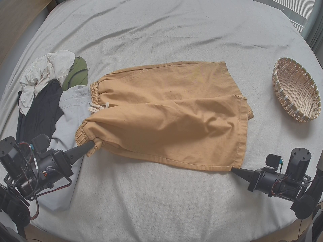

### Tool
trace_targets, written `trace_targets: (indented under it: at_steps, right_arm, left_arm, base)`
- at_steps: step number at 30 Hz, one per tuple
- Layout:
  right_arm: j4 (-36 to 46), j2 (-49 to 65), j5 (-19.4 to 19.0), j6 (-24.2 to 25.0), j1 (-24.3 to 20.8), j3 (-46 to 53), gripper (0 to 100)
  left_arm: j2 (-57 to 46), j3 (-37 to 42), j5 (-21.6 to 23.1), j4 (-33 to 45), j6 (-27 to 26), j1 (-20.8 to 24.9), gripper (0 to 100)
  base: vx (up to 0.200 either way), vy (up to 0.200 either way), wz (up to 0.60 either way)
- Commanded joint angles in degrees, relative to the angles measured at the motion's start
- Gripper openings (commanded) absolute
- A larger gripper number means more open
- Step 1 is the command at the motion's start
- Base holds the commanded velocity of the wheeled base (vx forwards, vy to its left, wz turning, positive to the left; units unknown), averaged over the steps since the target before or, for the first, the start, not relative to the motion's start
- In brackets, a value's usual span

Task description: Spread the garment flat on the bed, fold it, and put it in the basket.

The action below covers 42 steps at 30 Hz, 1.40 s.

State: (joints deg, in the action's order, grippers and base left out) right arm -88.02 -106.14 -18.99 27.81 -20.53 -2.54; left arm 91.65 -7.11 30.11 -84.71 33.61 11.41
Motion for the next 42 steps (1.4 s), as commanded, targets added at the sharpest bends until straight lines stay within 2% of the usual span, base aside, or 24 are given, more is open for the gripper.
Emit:
trace_targets:
  at_steps: [1, 2, 4, 11, 14, 15, 20, 27, 33, 42]
  right_arm:
    - [1.0, 7.4, 0.1, 0.0, 0.3, 2.5, 0]
    - [1.0, 7.4, 0.1, 0.0, 0.3, 2.5, 0]
    - [7.3, 12.3, 0.3, -0.2, 2.1, 2.5, 0]
    - [22.4, 22.1, 0.3, -0.7, 3.0, 2.5, 0]
    - [23.9, 23.2, 0.3, -0.7, 3.2, 2.5, 0]
    - [30.1, 27.2, 0.3, -1.9, 4.2, 2.5, 0]
    - [39.8, 33.6, 0.4, -3.2, 5.1, 2.5, 0]
    - [42.6, 35.3, 0.4, -3.2, 6.2, 2.4, 0]
    - [46.9, 35.5, 0.4, -3.3, 6.2, 2.5, 0]
    - [51.0, 36.8, 0.4, -6.7, 8.6, 2.5, 0]
  left_arm:
    - [1.0, 2.6, 0.0, 0.3, 0.3, 0.1, 0]
    - [1.0, 2.6, 0.0, 0.3, 0.3, 0.1, 0]
    - [3.9, 4.2, -0.1, 0.2, 0.1, -0.3, 0]
    - [10.0, 7.1, -3.8, 0.7, 0.0, -0.2, 0]
    - [10.6, 7.1, -3.8, 0.9, 0.0, -0.2, 0]
    - [12.0, 7.1, -3.8, 1.5, 0.1, -0.2, 0]
    - [10.4, 7.1, -3.1, 8.0, 0.4, 1.2, 0]
    - [8.5, 7.1, -3.0, 11.3, 0.5, 1.2, 0]
    - [3.9, 7.0, -2.6, 18.2, 0.4, 1.3, 0]
    - [3.3, 4.1, -1.7, 17.7, 0.4, -2.1, 0]
  base:
    - [0.000, 0.000, 0.00]
    - [0.000, 0.000, 0.00]
    - [0.000, 0.000, 0.00]
    - [0.000, 0.000, 0.00]
    - [0.000, 0.000, 0.00]
    - [0.000, 0.000, 0.00]
    - [0.000, 0.000, 0.00]
    - [0.000, 0.000, 0.00]
    - [0.000, 0.000, 0.00]
    - [0.000, 0.000, 0.00]
